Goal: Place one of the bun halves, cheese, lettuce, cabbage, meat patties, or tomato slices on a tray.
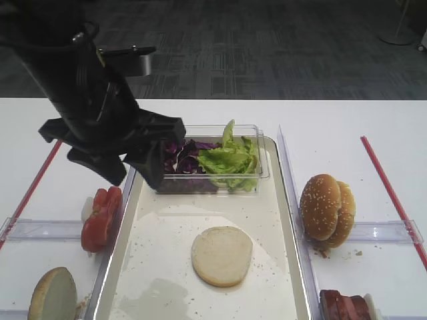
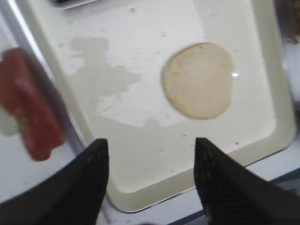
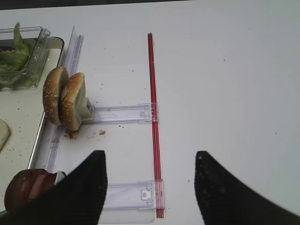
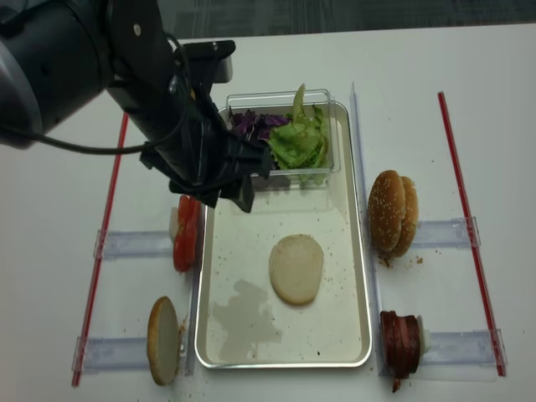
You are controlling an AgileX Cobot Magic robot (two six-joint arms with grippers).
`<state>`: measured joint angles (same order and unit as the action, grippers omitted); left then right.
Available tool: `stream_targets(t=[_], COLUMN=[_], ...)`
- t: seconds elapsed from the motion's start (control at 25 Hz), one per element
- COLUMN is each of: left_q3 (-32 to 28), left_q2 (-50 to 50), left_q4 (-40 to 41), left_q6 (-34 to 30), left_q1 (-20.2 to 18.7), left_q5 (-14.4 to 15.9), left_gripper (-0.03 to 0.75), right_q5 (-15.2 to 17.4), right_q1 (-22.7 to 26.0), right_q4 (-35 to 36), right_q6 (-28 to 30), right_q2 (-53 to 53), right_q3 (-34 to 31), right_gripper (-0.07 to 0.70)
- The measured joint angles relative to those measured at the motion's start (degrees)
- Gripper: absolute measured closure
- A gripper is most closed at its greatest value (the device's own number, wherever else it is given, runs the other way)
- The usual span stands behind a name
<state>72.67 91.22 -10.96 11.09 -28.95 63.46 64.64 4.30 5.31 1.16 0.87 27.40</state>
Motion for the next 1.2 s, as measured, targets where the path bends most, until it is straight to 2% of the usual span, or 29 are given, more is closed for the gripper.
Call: stream_targets(t=[0.2,0.28,0.64,0.76,0.88,1.2], left_q3=[0.0,0.0,0.0,0.0,0.0,0.0], left_q2=[0.0,-0.1,-0.1,-0.1,-0.1,-0.1], left_q4=[11.0,14.1,15.9,15.8,15.8,15.8], left_q6=[5.0,5.9,6.7,6.2,3.8,-4.0], left_q1=[0.0,0.0,0.5,3.5,8.1,23.4], left_q5=[5.2,6.2,6.3,6.3,6.3,6.3], left_gripper=[0.341,0.342,0.341,0.342,0.342,0.342], right_q5=[0.0,0.0,0.0,0.0,0.0,0.0], right_q1=[0.0,0.0,0.0,0.0,0.0,0.0], right_q4=[0.0,0.0,0.0,0.0,0.0,0.0], right_q6=[0.0,0.0,0.0,0.0,0.0,0.0], right_q2=[0.0,0.0,0.0,0.0,0.0,0.0], right_q3=[0.0,0.0,0.0,0.0,0.0,0.0], right_gripper=[0.186,0.186,0.186,0.186,0.186,0.186])
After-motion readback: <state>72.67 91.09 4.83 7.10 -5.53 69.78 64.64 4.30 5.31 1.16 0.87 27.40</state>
